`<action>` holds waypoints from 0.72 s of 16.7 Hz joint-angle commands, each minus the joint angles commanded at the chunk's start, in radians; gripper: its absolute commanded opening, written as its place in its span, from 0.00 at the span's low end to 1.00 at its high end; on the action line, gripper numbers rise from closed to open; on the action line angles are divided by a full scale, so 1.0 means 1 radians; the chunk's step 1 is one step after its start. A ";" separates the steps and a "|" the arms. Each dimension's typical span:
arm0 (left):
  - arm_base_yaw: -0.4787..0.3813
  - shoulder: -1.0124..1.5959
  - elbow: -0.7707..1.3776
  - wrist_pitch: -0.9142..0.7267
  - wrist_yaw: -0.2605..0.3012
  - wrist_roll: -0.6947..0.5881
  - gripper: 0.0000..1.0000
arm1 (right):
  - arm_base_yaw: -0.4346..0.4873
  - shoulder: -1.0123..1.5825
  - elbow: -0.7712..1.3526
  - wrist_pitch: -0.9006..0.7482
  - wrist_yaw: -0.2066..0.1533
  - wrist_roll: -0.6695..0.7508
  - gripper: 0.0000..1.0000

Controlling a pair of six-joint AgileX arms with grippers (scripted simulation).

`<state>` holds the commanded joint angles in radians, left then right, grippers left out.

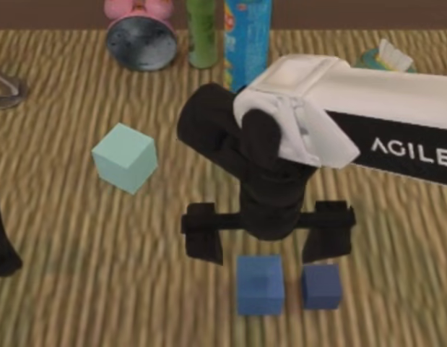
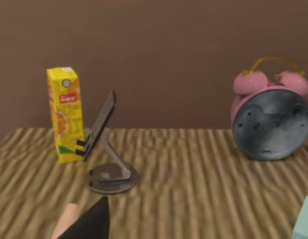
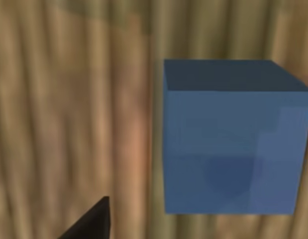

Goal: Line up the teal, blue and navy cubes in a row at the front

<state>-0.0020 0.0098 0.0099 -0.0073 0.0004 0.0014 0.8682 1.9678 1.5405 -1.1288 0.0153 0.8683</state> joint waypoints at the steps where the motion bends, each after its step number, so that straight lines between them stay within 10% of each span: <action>1: -0.004 0.020 0.020 -0.015 0.001 0.003 1.00 | -0.010 -0.020 -0.016 0.010 0.007 -0.011 1.00; 12: -0.115 0.915 0.822 -0.531 -0.001 0.101 1.00 | -0.338 -0.853 -0.612 0.399 0.143 -0.388 1.00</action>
<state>-0.1171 0.9246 0.8317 -0.5382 -0.0010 0.1028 0.5304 1.1144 0.9288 -0.7297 0.1585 0.4800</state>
